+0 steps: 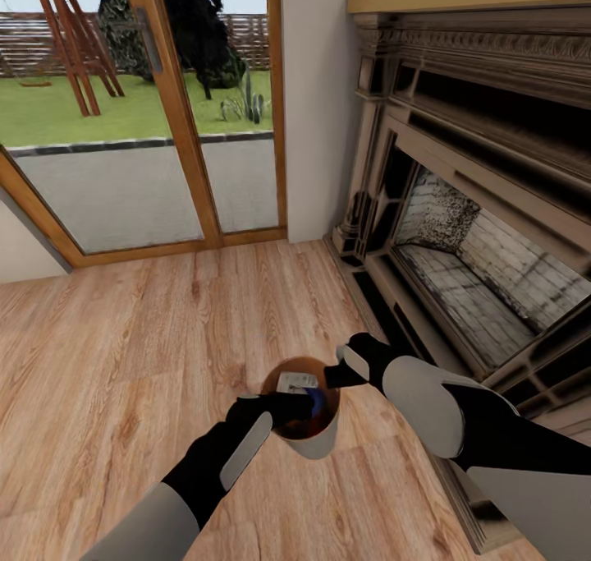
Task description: Put the three can of soda from the living room inside the tash can in the kitchen.
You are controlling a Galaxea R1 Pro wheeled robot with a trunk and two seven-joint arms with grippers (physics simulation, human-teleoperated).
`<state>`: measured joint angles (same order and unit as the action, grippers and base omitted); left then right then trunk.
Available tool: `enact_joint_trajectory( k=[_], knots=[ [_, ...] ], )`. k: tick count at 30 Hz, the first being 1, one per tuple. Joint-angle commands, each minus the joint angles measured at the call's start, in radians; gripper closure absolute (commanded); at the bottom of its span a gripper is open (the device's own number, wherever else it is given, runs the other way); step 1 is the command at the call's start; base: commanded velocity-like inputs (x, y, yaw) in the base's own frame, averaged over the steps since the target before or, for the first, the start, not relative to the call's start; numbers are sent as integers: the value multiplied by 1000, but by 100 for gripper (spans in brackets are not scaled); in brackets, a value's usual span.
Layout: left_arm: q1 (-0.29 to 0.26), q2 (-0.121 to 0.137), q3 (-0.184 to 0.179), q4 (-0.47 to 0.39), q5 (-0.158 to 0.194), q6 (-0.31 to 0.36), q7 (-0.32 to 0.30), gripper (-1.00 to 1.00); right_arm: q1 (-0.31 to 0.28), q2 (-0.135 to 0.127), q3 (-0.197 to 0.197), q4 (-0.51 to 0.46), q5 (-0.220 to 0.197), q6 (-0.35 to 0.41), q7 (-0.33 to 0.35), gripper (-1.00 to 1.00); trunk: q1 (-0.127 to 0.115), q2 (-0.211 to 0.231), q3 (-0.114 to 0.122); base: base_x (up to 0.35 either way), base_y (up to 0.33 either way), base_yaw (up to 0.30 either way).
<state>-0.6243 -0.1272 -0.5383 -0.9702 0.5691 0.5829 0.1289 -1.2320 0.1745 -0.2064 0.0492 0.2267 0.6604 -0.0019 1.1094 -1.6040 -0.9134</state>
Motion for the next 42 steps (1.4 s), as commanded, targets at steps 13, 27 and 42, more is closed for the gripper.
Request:
enact_joint_trajectory(
  k=[13,27,42],
  knots=[
    [-3,-8,0,42,-2,-26,-2,-100,2,0,-11,-2,-10,1,10,100,0,0,0,0,0,0],
    [-1,1,1,23,-1,-24,-3,-100,2,0,-13,-5,-9,0,-1,100,0,0,0,0,0,0],
    [0,27,11,-123,0,37,55,-100,2,0,-14,-11,-2,-1,-6,100,0,0,0,0,0,0]
  ],
)
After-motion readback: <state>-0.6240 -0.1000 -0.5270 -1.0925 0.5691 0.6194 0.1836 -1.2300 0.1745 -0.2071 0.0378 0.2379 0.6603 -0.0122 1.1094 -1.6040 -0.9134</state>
